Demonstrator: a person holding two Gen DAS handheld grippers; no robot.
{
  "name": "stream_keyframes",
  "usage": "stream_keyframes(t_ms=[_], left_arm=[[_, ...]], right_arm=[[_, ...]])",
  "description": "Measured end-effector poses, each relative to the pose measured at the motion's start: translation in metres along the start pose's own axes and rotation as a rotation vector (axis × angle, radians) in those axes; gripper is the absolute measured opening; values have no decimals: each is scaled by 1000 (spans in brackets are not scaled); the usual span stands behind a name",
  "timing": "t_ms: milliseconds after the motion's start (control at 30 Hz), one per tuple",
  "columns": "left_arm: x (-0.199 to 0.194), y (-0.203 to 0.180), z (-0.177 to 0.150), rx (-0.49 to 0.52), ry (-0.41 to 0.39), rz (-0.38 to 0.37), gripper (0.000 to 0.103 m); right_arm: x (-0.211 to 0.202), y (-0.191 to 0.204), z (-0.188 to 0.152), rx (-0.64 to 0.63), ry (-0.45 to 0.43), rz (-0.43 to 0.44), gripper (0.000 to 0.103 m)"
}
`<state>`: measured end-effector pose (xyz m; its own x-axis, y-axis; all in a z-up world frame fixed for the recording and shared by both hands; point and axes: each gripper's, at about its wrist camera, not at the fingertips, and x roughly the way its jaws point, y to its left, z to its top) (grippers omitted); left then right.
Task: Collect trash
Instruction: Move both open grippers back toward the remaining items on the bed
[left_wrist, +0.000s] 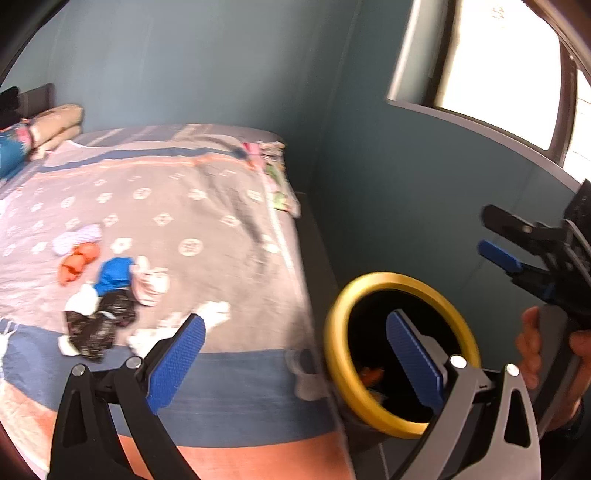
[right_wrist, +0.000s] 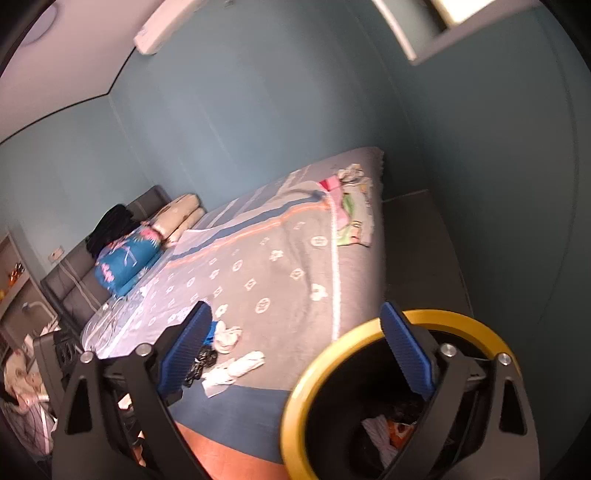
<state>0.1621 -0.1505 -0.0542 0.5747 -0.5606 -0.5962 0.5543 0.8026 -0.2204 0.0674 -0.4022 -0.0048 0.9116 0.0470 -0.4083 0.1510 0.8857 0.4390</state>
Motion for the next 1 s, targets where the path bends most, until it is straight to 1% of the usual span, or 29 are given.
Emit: stream_keyframes(t_ms=[133,333,533,767,1000], left_arm=[[-8,34,1,-38,-19,59,95],[-18,83,1,-102,-39,141,95],[-21,124,-4,-147,-39,216,95],[-14,168,-11,-181,-19,300,95],[1,207,-12,-199,8,355,95]], right_arm=[[11,29,0,-42,10,28,92],[37,73,-5,-96,53,68,93],[63,102,-13,-140,92,92,93],[95,125,-29,-179,144,96,93],[139,138,-47,-205,216,81,93]])
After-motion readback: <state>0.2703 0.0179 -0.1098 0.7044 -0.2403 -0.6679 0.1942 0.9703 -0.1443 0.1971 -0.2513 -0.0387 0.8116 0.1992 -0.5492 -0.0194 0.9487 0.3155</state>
